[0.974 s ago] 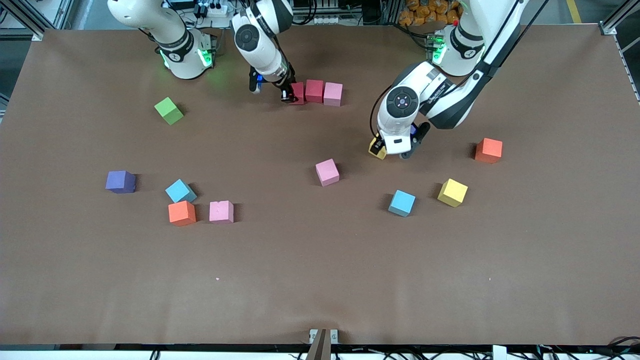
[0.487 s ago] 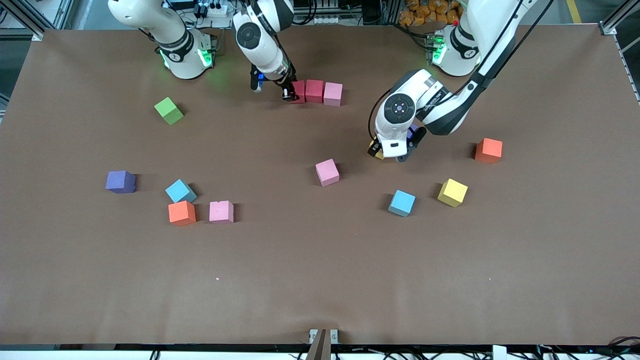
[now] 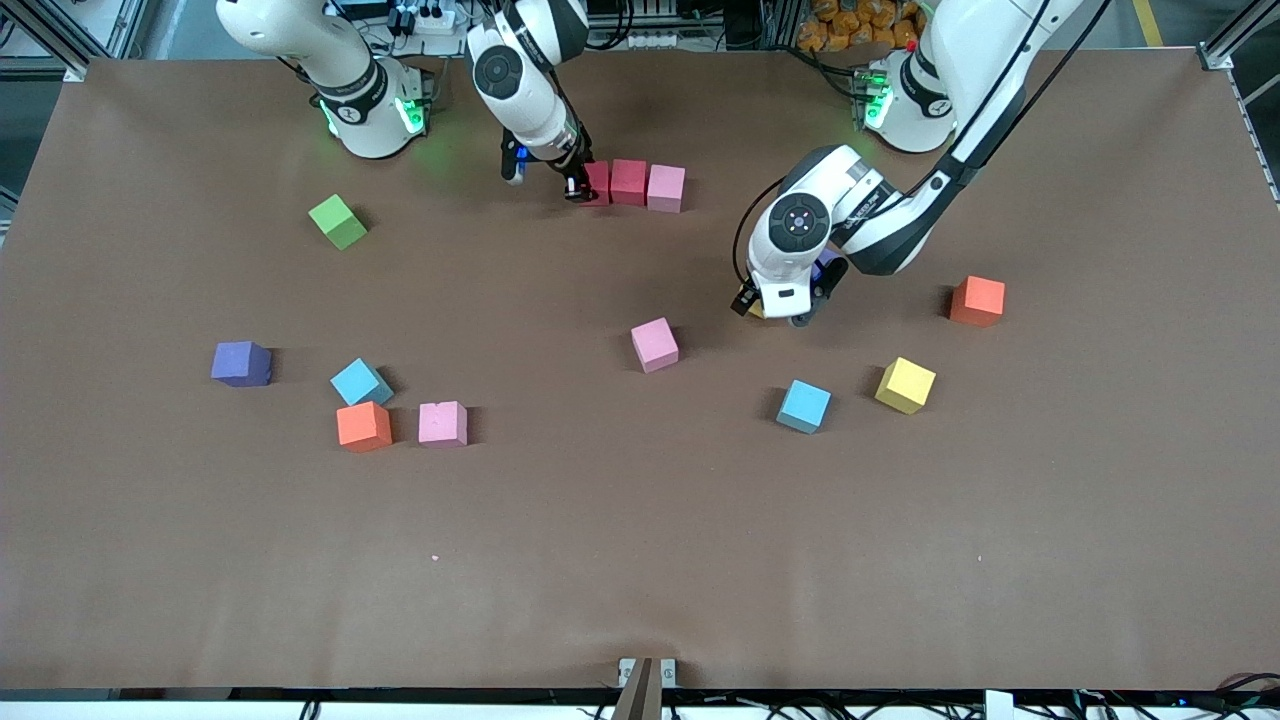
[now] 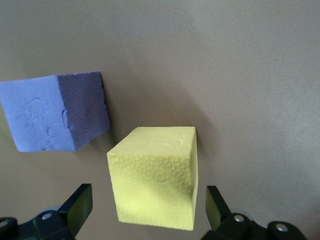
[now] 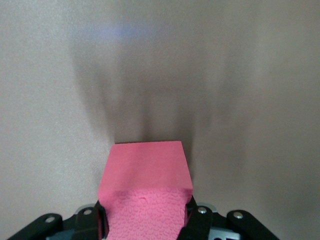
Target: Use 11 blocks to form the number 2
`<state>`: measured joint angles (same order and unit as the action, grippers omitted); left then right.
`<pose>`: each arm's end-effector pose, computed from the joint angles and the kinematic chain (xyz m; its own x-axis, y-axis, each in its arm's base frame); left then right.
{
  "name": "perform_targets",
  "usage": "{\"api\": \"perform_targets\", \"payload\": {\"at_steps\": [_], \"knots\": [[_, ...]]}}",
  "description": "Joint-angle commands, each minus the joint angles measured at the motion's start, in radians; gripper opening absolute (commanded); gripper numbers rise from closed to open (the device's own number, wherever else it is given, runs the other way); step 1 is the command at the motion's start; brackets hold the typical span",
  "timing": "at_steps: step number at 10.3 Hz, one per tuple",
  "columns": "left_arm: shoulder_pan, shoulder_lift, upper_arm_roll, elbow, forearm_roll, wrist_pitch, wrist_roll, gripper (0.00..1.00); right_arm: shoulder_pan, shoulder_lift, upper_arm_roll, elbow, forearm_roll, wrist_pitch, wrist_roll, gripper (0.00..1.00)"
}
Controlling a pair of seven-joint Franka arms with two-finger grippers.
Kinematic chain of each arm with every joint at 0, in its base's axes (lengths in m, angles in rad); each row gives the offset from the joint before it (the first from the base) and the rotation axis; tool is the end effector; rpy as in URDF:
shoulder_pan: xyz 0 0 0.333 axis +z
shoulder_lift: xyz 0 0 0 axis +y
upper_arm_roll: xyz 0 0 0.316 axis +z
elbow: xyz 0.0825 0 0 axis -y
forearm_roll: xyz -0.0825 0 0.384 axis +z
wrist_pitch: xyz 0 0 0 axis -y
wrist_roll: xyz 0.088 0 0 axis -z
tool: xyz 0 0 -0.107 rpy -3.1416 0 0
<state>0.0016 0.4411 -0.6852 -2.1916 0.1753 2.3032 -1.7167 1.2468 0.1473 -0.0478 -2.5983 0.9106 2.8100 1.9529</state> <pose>0.4095 -0.3398 0.2101 0.5892 0.7958 -0.1401 0.7638 -0.6051 -0.2246 0.1923 0.3862 0.2030 -0.0623 -0.9657 -0.2522 -0.9838 0.0169 0.1782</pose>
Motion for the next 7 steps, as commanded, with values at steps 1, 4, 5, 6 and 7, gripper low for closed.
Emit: {"api": "perform_targets", "payload": {"at_steps": [1, 4, 5, 6, 7], "knots": [[0.005, 0.013, 0.001, -0.007, 0.029, 0.021, -0.023, 1.00, 0.016, 0.003, -0.003, -0.006, 0.050, 0.028, -0.003, 0.00], [0.006, 0.021, 0.003, -0.007, 0.029, 0.021, -0.023, 1.00, 0.022, 0.003, -0.003, -0.005, 0.088, 0.043, -0.002, 0.00], [0.006, 0.027, 0.006, -0.007, 0.029, 0.024, -0.023, 1.00, 0.023, 0.003, -0.003, -0.003, 0.099, 0.049, -0.002, 0.00], [0.005, 0.033, 0.015, -0.007, 0.029, 0.025, -0.023, 1.00, 0.025, 0.003, -0.003, -0.002, 0.100, 0.049, -0.002, 0.00], [0.002, 0.033, 0.018, -0.007, 0.029, 0.030, -0.023, 0.99, 0.026, 0.003, -0.003, 0.000, 0.100, 0.049, 0.000, 0.00]]}}
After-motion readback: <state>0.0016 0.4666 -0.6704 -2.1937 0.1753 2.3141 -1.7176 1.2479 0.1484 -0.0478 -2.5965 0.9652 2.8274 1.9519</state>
